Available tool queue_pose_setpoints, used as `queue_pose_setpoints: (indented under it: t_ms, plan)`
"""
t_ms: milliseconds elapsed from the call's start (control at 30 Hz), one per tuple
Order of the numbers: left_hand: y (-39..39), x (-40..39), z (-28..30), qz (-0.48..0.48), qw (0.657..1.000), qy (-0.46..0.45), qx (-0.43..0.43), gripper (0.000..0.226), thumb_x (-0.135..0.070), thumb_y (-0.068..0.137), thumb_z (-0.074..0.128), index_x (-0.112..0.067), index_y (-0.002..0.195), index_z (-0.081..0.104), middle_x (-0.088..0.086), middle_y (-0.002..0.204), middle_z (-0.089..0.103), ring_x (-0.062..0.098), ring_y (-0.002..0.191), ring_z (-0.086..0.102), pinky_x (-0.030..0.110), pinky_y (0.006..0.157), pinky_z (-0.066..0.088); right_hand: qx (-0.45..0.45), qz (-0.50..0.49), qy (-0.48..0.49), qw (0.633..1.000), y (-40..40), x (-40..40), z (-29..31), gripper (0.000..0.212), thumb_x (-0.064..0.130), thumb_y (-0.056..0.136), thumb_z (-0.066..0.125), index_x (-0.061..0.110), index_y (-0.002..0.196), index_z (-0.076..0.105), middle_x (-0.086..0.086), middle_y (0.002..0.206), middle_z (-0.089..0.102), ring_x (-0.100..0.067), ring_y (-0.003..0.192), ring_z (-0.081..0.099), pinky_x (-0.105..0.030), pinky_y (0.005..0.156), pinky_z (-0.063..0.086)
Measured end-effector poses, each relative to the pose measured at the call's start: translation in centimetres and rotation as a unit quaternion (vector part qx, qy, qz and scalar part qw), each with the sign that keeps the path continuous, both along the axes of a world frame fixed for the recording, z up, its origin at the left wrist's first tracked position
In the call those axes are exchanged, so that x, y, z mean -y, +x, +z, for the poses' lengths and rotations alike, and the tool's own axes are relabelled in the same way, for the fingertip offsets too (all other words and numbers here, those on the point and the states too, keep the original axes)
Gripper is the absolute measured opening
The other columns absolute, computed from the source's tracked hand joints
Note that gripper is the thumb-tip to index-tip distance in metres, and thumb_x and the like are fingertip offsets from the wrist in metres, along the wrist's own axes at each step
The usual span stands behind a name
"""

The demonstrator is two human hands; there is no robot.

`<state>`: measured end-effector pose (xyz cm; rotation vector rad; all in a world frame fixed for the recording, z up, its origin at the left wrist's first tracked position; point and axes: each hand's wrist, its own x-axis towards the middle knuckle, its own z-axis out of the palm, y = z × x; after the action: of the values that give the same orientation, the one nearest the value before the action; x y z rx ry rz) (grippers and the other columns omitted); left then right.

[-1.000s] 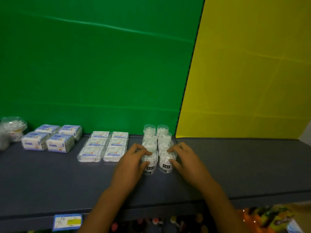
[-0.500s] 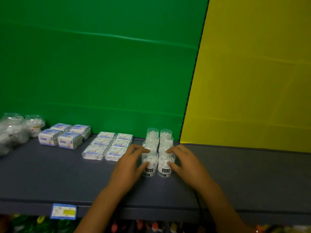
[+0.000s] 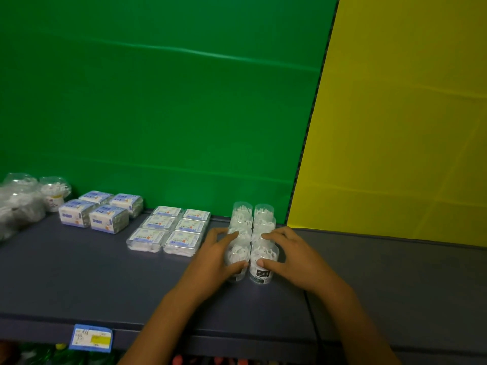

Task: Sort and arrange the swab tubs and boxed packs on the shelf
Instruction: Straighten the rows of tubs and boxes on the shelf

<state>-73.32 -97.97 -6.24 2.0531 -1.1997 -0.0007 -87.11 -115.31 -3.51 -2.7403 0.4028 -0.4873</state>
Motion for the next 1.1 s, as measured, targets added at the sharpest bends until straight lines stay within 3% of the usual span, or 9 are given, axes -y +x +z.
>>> queue_pose_setpoints:
  t_ms: [333,533,633,733,833,933,1100]
  plan:
    - [0.0,0.5,-0.4,-0.012,1.0,-0.028,-0.004,0.075,-0.042,0.079,0.073,-0.028,0.143,0.037,-0.006,0.145,0.026,0.009,0.128,0.036,0.015,0.104,0.023,-0.024,-0.007,0.001,1.0,-0.1,0.4,0.8,0.066,0.055,0.081,0.069,0.031,0.139,0.047,0.013,0.137,0.04,-0.006,0.124,0.044,-0.023,0.104,0.039]
    - [1.3,0.7,0.5,-0.015,0.998,-0.061,-0.019,0.065,-0.056,0.082,0.062,-0.032,0.138,0.041,-0.011,0.132,0.031,0.003,0.118,0.04,0.02,0.104,0.033,-0.008,-0.024,0.0,1.0,0.6,0.9,1.4,0.067,0.066,0.084,0.057,0.031,0.14,0.045,0.012,0.138,0.04,-0.008,0.125,0.043,-0.026,0.104,0.04]
    - [2.7,1.6,1.3,0.0,0.998,-0.063,-0.032,0.049,-0.051,0.091,0.051,-0.029,0.135,0.048,-0.007,0.133,0.036,0.009,0.117,0.048,0.029,0.106,0.039,-0.002,-0.039,0.021,0.999,1.5,1.6,1.4,0.062,0.06,0.091,0.053,0.027,0.143,0.043,0.007,0.139,0.041,-0.01,0.127,0.042,-0.026,0.104,0.037]
    - [4.3,3.1,2.3,0.013,0.998,-0.052,-0.035,0.04,-0.039,0.094,0.052,-0.024,0.131,0.054,0.0,0.131,0.043,0.013,0.109,0.056,0.037,0.101,0.046,-0.009,-0.053,0.037,0.998,2.8,2.6,1.4,0.056,0.051,0.097,0.049,0.023,0.146,0.041,0.002,0.14,0.041,-0.013,0.128,0.043,-0.025,0.104,0.035]
    - [5.6,4.6,2.8,0.017,0.998,-0.022,-0.05,0.043,-0.037,0.091,0.059,-0.023,0.132,0.055,0.005,0.131,0.051,0.016,0.107,0.06,0.037,0.099,0.048,-0.02,-0.063,0.048,0.997,4.0,3.5,1.2,0.052,0.044,0.1,0.048,0.021,0.146,0.041,-0.001,0.139,0.042,-0.016,0.127,0.044,-0.021,0.099,0.033]
    - [6.1,5.4,2.6,0.017,0.999,0.009,-0.045,0.044,-0.034,0.09,0.061,-0.02,0.132,0.055,0.007,0.131,0.056,0.021,0.116,0.055,0.033,0.1,0.043,-0.025,-0.066,0.055,0.996,4.8,3.9,0.9,0.048,0.04,0.1,0.05,0.02,0.143,0.045,-0.001,0.136,0.043,-0.017,0.124,0.046,-0.022,0.098,0.035]
    - [6.7,5.8,1.8,0.021,0.999,0.005,-0.042,0.042,-0.035,0.089,0.063,-0.02,0.128,0.058,0.005,0.128,0.059,0.02,0.114,0.055,0.031,0.097,0.044,-0.016,-0.065,0.049,0.997,5.4,4.5,0.5,0.043,0.04,0.098,0.054,0.022,0.137,0.051,0.0,0.129,0.045,-0.014,0.116,0.049,-0.02,0.094,0.037]
